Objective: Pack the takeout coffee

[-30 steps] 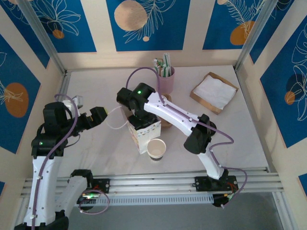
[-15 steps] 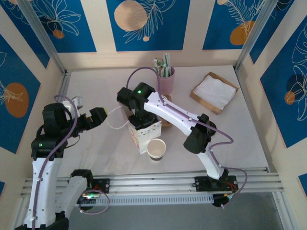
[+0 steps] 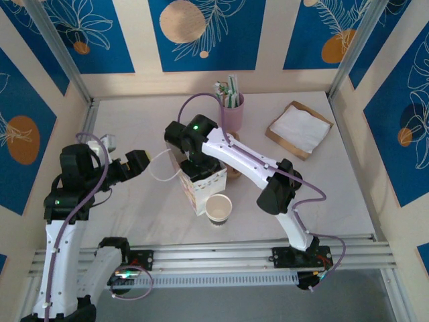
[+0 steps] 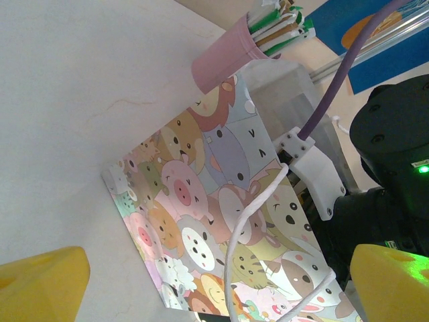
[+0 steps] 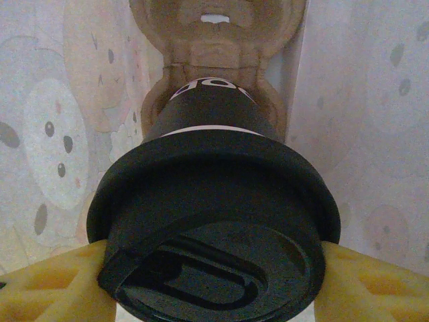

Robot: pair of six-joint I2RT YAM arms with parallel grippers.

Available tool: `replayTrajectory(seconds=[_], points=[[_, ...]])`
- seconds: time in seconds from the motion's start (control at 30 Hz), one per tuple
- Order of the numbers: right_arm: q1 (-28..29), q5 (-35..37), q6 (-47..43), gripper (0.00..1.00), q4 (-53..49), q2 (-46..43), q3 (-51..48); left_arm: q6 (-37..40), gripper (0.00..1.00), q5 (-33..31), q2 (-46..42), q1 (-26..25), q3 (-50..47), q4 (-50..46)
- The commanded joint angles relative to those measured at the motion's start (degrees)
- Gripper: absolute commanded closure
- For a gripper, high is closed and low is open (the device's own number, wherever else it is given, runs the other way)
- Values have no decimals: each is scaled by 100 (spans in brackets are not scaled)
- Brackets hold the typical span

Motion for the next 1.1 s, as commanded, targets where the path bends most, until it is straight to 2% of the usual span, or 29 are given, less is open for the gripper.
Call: replayTrajectory(seconds=[0.0, 1.07], points=[[-28, -10, -73, 40, -894, 89, 59, 5, 0, 128, -44, -41, -50, 105], [-120, -208, -170, 40, -894, 18, -113, -49, 0, 633, 38, -49, -235, 532]])
